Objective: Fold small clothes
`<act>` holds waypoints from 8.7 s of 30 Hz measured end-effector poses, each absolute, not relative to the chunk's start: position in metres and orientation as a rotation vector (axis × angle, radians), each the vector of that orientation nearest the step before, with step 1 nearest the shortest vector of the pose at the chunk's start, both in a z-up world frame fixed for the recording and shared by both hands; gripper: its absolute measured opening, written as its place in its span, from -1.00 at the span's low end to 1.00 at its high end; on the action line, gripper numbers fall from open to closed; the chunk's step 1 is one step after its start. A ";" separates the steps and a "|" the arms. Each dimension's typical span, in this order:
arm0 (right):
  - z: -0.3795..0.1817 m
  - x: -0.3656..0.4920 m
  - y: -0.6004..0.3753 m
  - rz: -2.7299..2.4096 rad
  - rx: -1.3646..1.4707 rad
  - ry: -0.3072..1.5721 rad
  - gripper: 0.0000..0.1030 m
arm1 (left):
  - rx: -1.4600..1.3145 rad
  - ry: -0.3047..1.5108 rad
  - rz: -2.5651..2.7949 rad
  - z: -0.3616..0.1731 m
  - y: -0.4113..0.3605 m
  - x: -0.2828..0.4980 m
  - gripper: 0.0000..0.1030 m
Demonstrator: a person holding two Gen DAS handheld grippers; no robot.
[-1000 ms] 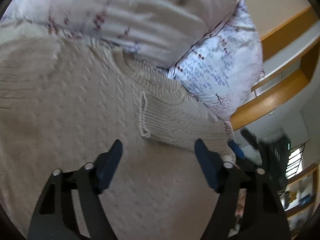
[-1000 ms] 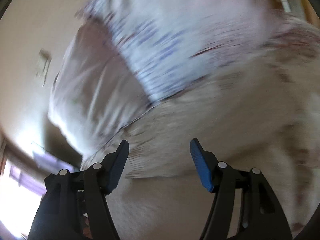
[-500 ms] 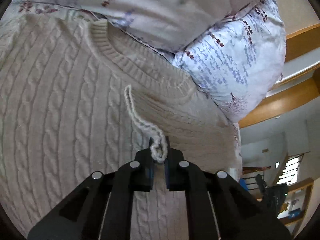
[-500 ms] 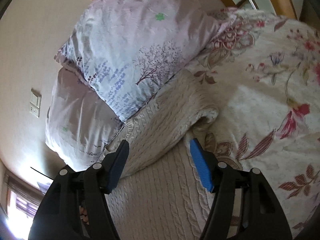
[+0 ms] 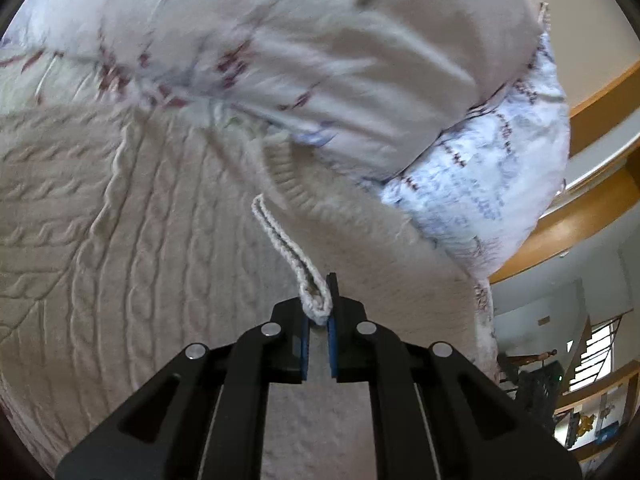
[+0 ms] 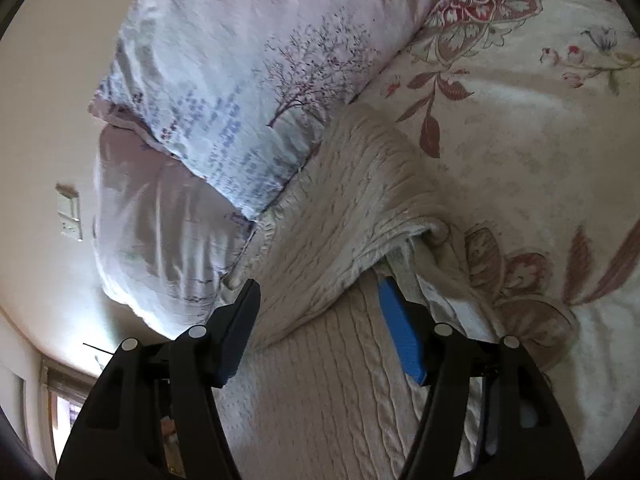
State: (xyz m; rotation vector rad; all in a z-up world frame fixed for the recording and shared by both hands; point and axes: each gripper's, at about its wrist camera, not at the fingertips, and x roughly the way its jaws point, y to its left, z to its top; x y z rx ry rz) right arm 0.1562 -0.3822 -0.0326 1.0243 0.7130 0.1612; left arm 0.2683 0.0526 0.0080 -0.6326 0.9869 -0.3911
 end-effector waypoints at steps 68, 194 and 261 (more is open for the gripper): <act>-0.017 0.189 -0.288 0.167 0.574 0.675 0.72 | -1.099 0.636 0.296 -0.008 0.351 0.126 -0.89; -0.028 0.188 -0.314 -0.056 0.532 0.745 -0.81 | -0.032 0.917 -0.041 0.008 0.126 0.183 0.39; 0.021 -0.037 -0.350 0.262 0.349 0.396 -0.84 | -0.469 0.694 -0.420 0.047 0.150 0.020 -0.89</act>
